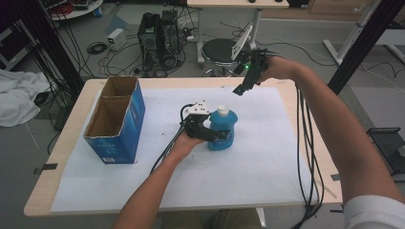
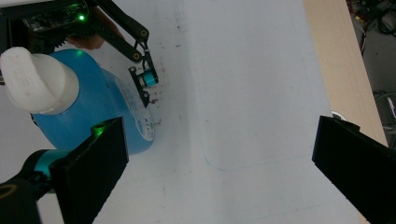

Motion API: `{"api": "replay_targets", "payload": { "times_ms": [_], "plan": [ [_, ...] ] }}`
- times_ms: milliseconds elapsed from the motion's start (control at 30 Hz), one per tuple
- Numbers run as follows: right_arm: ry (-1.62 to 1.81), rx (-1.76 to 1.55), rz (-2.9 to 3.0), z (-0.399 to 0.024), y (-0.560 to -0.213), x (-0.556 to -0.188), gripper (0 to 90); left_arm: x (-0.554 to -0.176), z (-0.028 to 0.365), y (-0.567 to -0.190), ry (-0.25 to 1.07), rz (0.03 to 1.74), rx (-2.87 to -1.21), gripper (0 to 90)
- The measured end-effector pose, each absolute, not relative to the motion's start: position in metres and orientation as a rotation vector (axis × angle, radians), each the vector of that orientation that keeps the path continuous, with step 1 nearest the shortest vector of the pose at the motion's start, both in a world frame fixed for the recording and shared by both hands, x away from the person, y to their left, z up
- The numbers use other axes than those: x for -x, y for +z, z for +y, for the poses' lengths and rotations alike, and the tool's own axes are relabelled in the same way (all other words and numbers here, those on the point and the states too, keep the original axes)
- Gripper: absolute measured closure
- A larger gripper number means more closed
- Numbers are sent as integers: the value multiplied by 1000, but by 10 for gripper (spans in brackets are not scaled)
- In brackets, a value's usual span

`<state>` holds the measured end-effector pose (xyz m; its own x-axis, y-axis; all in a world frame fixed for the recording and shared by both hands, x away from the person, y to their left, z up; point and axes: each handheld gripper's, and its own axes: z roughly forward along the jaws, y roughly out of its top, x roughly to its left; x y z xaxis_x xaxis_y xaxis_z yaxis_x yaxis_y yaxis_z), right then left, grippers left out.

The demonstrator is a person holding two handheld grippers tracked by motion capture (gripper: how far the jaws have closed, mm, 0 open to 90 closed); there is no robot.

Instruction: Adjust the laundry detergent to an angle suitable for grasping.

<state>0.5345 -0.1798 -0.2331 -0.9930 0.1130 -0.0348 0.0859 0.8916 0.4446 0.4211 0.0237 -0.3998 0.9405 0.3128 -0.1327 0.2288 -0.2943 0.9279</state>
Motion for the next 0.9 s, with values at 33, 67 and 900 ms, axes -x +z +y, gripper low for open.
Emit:
{"api": "replay_targets", "payload": {
  "times_ms": [33,67,900],
  "plan": [
    [701,-155,2997,-180,-233,-535,26,-421,24,-400,90,386,-1886,274],
    [702,-154,2997,-180,-233,-535,26,-421,24,-399,93,388,-1888,290],
    [691,-166,2997,-179,-232,-532,26,-420,25,-399,109,348,-1875,434]
  ]
}}
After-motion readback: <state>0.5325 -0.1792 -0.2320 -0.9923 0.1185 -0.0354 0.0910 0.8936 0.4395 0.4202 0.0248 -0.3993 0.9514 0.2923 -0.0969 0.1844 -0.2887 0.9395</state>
